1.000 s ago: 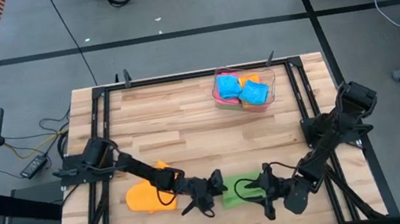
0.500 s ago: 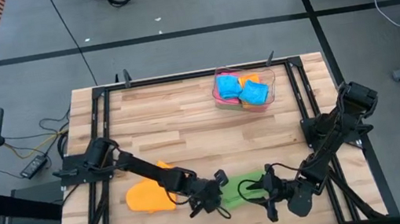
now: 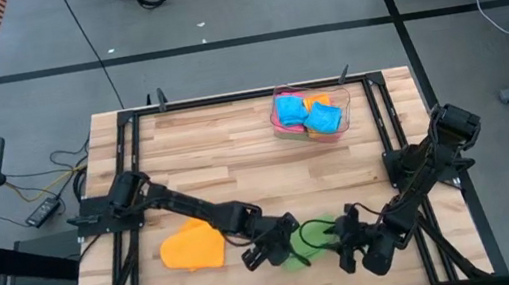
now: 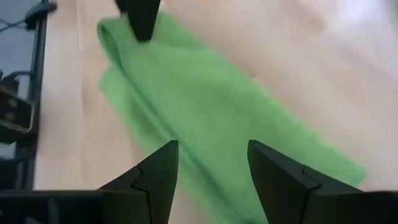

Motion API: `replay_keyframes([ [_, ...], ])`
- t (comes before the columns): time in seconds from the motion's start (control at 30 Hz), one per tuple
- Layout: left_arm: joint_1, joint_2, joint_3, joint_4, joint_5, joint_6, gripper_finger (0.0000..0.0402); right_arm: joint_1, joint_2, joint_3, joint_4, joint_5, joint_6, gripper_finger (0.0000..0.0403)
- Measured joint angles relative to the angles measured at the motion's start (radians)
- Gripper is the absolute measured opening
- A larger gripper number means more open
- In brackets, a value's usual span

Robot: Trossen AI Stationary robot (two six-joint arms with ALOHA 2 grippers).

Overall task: Fold microfiber towels
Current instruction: Fold the green towel

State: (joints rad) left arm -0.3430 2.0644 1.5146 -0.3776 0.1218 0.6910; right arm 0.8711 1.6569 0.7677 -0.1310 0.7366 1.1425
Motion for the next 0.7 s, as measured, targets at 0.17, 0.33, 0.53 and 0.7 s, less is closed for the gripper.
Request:
replay_keyframes([
  [0.17,0.004,0.004,0.0,0.001,0.007,0.005,0.0008,-0.018,0.011,0.0,0.051,0.145,-0.059,0.0201],
  [0.33,0.002,0.024,0.0,0.005,0.009,0.007,0.0016,-0.068,0.111,0.008,0.187,0.172,-0.188,0.02],
  [0.53,0.002,0.063,-0.001,-0.003,0.009,-0.003,0.0008,-0.105,0.25,0.169,-0.001,0.232,-0.192,0.0181],
  [0.7,-0.004,0.066,-0.001,-0.003,0.008,-0.004,0.0026,-0.111,0.34,0.31,-0.293,0.265,-0.107,0.0158],
])
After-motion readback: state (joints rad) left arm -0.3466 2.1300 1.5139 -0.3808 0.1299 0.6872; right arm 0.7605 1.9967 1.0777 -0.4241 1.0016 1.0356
